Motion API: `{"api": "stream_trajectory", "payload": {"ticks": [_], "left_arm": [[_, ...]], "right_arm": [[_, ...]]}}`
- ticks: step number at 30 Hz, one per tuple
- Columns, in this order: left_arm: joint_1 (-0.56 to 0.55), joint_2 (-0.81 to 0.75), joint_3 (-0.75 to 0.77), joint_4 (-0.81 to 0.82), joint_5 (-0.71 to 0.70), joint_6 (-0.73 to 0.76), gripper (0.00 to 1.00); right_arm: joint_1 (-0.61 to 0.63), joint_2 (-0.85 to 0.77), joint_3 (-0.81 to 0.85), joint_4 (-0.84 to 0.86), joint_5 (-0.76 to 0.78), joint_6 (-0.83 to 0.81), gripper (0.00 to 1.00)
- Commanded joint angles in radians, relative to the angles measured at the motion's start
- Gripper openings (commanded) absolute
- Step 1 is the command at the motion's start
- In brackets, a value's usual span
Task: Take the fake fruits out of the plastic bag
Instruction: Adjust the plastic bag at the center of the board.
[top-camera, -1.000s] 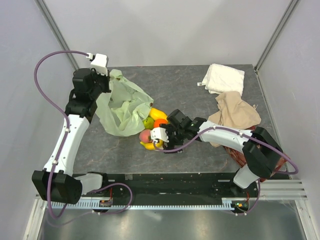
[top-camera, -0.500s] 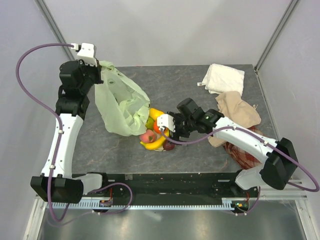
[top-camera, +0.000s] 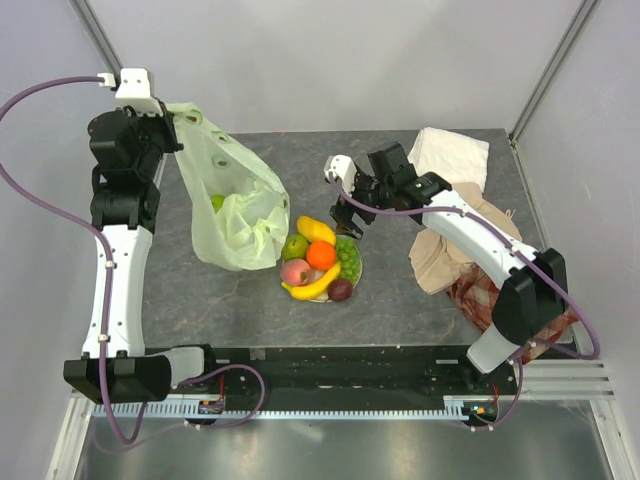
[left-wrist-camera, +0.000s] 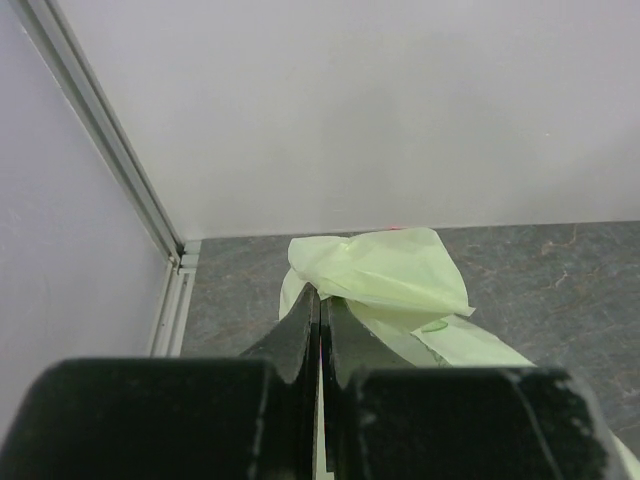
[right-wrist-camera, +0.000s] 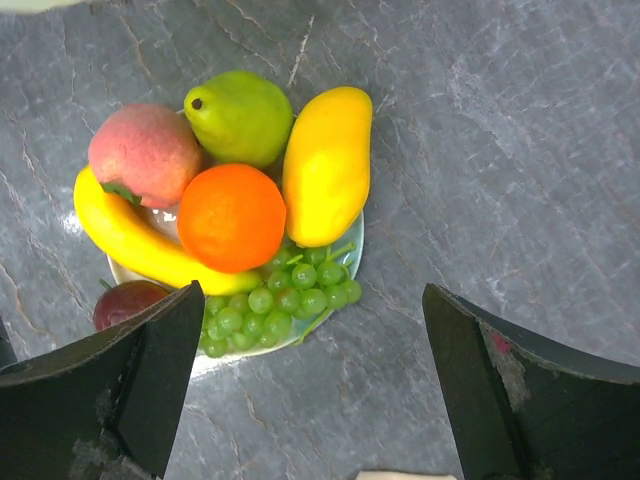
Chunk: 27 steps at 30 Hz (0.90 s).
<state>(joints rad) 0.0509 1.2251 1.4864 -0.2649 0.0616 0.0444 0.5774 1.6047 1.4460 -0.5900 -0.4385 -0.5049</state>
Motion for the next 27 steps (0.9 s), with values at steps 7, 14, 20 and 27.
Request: {"api": "stream_trajectory", "payload": {"ticks": [7,14,20,27], "left_arm": [[0.012,0.027,0.047,-0.022,0.006,-0.067,0.01],[0.014,-0.021,0.075,-0.226,0.083,0.003,0.02],[0.012,-0.075,0.086,-0.264,0.138,0.051,0.02],[0.012,-0.082,0.173,-0.485,0.254,-0.063,0.02]], "right_arm": [[-0.014,0.067,0.111,0.09,-0.025,0.109,0.98],[-0.005,0.103,0.332,0.204,-0.176,0.331,0.98],[0.076,0.178,0.468,0.344,-0.293,0.503,0.96],[0.219,0.227,0.439,0.36,-0.233,0.513,0.78]]}}
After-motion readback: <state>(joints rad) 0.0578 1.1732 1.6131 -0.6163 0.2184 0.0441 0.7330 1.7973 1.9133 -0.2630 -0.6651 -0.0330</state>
